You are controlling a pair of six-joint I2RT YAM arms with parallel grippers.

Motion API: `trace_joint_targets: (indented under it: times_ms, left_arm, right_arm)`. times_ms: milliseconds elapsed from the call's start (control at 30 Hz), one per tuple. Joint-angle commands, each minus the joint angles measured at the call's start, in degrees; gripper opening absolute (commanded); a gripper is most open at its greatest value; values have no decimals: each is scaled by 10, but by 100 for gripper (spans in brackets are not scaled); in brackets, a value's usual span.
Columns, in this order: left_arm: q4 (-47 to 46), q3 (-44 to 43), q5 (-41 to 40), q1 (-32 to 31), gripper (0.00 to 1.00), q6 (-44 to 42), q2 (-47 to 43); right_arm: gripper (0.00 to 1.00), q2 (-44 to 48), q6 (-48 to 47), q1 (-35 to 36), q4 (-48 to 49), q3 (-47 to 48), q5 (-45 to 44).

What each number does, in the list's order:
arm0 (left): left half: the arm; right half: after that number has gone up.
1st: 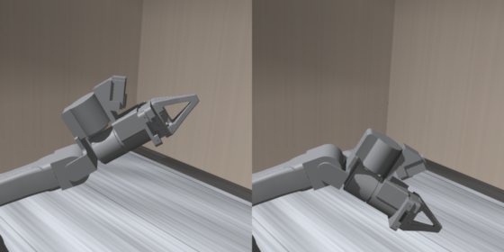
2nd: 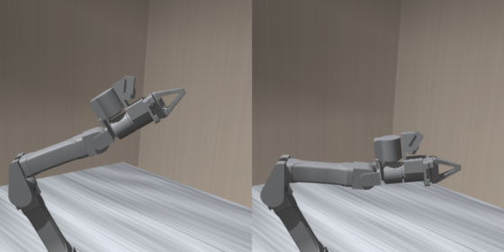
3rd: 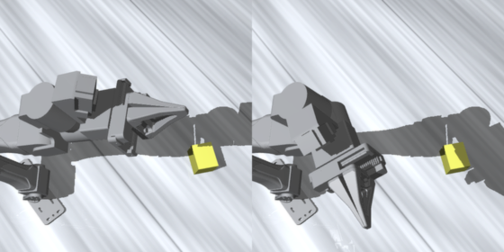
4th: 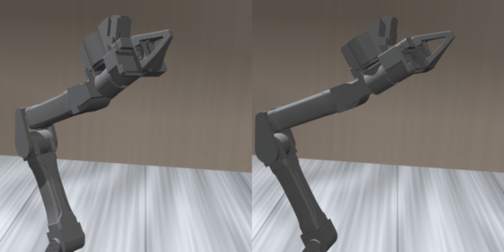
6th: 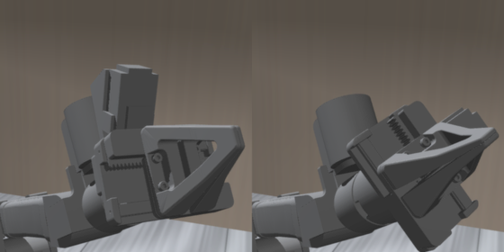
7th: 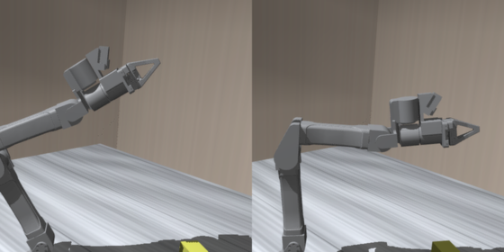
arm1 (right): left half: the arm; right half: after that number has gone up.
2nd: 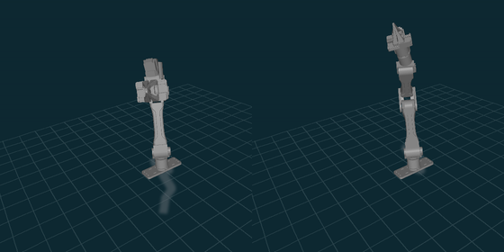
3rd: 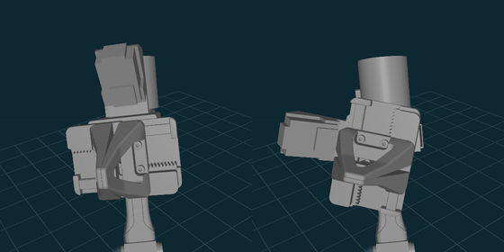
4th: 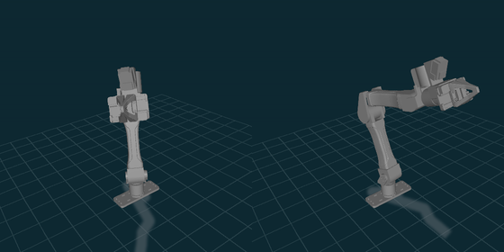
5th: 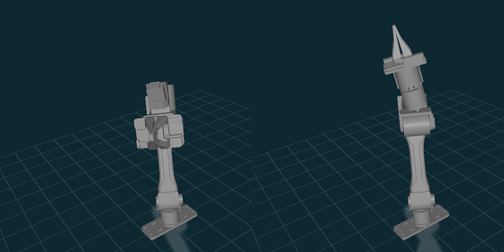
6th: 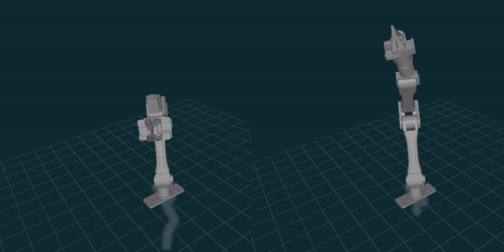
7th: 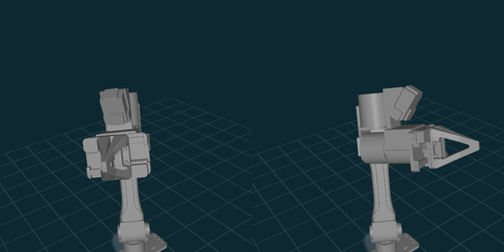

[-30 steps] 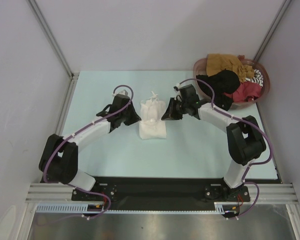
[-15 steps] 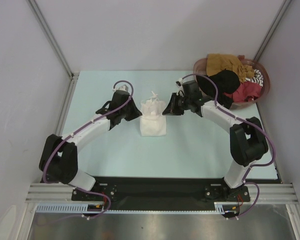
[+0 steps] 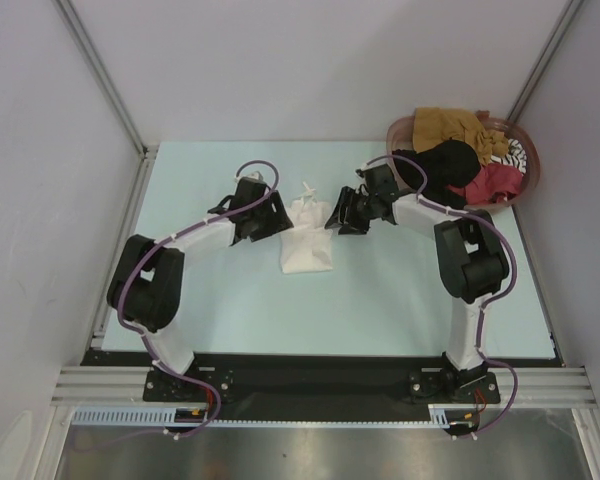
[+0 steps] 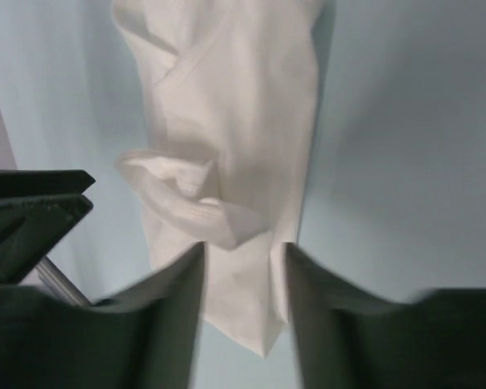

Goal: Fold and stack the tank tops

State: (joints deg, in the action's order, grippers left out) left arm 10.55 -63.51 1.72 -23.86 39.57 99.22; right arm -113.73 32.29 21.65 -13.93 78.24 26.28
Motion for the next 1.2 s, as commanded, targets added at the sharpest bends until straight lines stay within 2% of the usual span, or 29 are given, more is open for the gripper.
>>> trace_joint_targets:
  times_ms: [0,33,100,200,233,367,500,600,800,833,933,1067,1167]
  left_arm:
    - [-25,-25,-9,7,77,-18,4]
    - [-28,-23,-11,7,82,-18,3]
    - [-29,-16,-11,13,84,-22,-2]
    - [-33,1,-13,14,84,-33,-22]
    - [-35,7,-12,14,83,-35,-35]
    - [-40,40,22,14,81,-47,-58]
    - [-83,131,49,9,79,-30,-99]
    - [-125,178,65,0,78,-19,-124]
    - [-123,155,70,-2,78,-40,-107]
    - [-122,149,69,-2,78,-42,-103]
    - [-123,131,65,-2,78,-55,-97]
    - [-115,111,71,-6,78,-62,-88]
    - [-115,107,72,-8,77,-65,-84]
  right_arm:
    - [60,0,4,-6,14,14,-19]
    - [65,6,3,-7,14,10,-22]
    - [66,18,3,-9,25,-9,-22]
    - [60,53,-5,-11,37,-32,-27]
    - [56,65,-7,-11,40,-45,-27]
    - [58,76,-28,-9,36,-74,-10]
    - [53,100,-22,-5,80,-140,12]
    - [54,103,-23,3,99,-164,23]
    - [61,85,-36,8,123,-127,24]
    - [66,79,-44,10,124,-119,24]
    - [71,57,-49,16,127,-93,27]
    - [70,22,-54,15,129,-56,35]
    - [66,-2,-58,14,134,-34,40]
